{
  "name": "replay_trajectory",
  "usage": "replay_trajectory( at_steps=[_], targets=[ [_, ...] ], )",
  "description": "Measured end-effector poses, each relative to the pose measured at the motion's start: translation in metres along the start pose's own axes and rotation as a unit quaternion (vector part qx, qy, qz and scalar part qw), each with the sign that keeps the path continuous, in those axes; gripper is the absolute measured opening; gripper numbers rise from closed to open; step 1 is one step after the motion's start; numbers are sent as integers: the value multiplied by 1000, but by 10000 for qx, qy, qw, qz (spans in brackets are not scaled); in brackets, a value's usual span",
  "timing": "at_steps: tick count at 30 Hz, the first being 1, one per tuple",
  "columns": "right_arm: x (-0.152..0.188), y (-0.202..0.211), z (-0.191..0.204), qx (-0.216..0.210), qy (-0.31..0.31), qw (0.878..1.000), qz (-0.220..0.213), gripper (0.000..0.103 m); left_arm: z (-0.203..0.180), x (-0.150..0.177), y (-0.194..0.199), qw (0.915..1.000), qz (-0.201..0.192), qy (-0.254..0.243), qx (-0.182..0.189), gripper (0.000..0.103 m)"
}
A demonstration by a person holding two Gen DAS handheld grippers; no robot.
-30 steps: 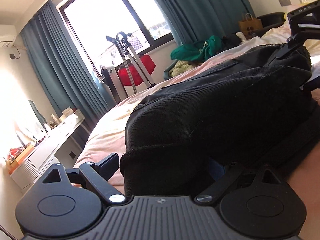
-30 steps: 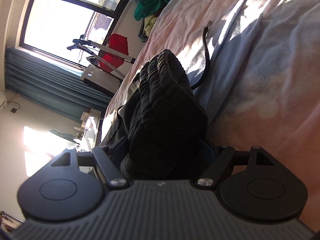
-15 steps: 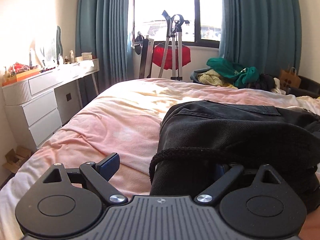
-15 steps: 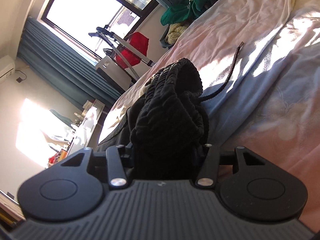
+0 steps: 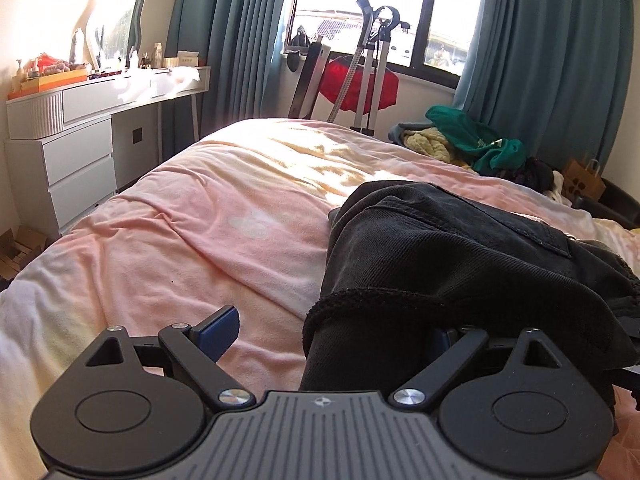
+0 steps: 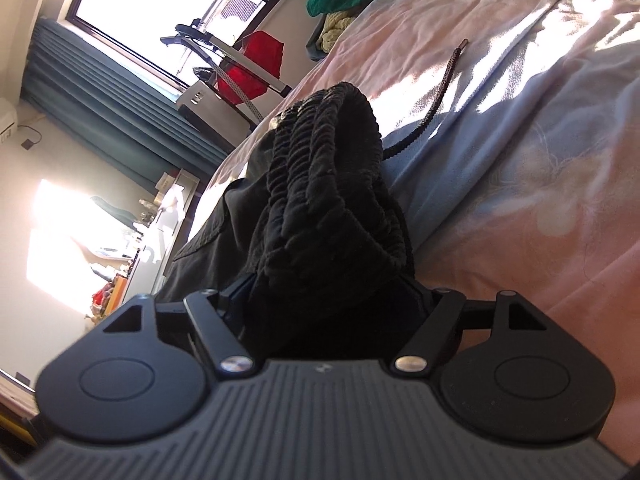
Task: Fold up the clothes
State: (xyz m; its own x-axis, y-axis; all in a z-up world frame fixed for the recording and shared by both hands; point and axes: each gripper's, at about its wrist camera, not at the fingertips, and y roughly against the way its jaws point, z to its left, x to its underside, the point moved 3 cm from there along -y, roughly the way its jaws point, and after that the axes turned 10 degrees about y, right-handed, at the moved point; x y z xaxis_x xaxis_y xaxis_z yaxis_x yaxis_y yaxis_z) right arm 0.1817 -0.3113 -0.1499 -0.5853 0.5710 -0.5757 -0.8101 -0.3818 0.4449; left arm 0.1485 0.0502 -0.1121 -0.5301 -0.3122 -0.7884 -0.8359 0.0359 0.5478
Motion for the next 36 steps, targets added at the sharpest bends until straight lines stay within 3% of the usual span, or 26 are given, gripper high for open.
replay_trajectory(
  at_steps=[3, 12, 20, 27, 32, 34, 36],
  targets=[
    [2, 4, -6, -192, -408, 9989, 125, 89, -1, -1, -3, 10000, 31, 79, 27, 93],
    [8, -23, -14, -138, -554, 9974, 433, 92, 2, -2, -1, 9996, 102, 241, 74, 93],
    [1, -38, -2, -525, -195, 9983, 185, 95, -1, 0, 0, 9999, 91, 120, 6, 93],
    [4, -35, 0, -121, -54, 9996, 230, 75, -10, 4, 2, 9999, 59, -145, -33, 93],
    [5, -32, 2, -18, 46, 9997, 220, 70, -12, 4, 4, 9996, 172, -230, -52, 92],
    [3, -35, 5, -4, 34, 9997, 224, 69, -15, 4, 8, 9988, 387, -293, -49, 92],
    [2, -36, 4, 2, 10, 9997, 227, 68, -16, 4, 21, 9978, 536, -339, 191, 92]
  ],
)
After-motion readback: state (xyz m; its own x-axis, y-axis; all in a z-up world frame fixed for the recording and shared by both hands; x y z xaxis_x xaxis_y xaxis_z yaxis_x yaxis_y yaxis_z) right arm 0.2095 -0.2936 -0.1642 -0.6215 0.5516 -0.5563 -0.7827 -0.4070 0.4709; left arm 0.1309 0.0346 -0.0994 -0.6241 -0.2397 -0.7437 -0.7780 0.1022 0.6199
